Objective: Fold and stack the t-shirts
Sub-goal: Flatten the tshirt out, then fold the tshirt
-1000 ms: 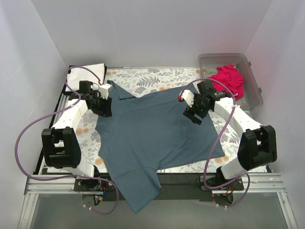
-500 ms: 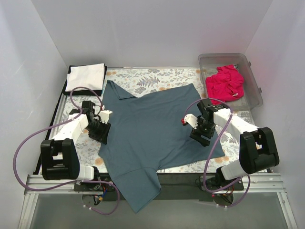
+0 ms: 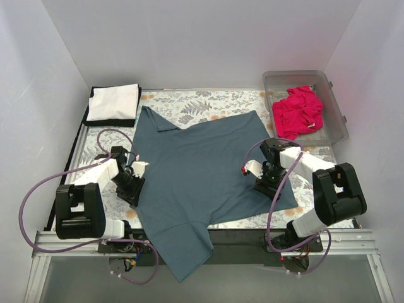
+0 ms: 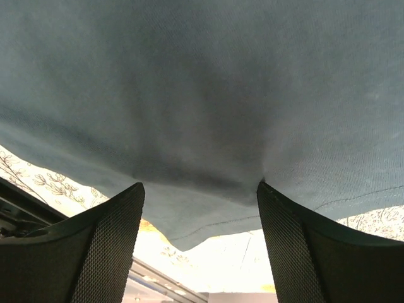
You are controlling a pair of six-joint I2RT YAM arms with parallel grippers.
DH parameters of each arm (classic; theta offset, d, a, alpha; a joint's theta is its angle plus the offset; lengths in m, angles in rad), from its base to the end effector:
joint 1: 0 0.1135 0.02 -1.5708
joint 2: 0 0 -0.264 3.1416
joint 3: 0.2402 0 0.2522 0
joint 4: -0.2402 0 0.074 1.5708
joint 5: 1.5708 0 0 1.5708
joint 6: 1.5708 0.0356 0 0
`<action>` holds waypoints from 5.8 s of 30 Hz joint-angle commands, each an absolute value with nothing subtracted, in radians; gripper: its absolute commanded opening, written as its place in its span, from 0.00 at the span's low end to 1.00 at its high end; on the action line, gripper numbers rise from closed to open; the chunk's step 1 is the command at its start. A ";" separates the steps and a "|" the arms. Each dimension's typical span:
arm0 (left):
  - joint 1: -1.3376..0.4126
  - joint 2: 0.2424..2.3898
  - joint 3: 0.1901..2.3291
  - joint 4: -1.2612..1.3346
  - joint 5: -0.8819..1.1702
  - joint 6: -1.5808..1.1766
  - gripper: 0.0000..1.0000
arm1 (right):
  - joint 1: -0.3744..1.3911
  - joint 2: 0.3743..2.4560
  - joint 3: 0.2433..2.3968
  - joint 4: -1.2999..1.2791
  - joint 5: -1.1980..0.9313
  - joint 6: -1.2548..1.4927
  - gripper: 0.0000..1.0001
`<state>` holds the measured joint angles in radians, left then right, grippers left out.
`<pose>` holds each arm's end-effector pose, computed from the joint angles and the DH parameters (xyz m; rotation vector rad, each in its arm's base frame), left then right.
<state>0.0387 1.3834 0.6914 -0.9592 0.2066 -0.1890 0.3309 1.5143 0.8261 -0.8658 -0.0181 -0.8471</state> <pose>0.1891 0.0000 0.1543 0.3569 -3.0101 0.3042 0.2213 0.0767 0.1583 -1.7338 2.5947 0.0206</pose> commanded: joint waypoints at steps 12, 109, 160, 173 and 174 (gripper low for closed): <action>0.150 1.460 0.836 -0.957 0.058 -0.017 0.26 | 0.501 1.470 0.795 -1.083 -0.129 -0.870 0.62; 0.023 2.249 1.945 -0.385 0.259 -0.511 0.34 | 0.199 2.336 1.934 -0.526 0.021 0.057 0.01; 0.017 2.404 2.082 -0.216 0.229 -0.538 0.00 | 0.238 2.178 1.858 -0.462 0.101 -0.143 0.01; 0.051 1.930 1.646 -0.176 0.344 -0.463 0.00 | 0.221 2.056 1.747 -0.428 0.080 -0.258 0.01; 0.052 1.887 1.602 -0.178 0.344 -0.459 0.00 | 0.219 2.054 1.747 -0.428 0.077 -0.259 0.01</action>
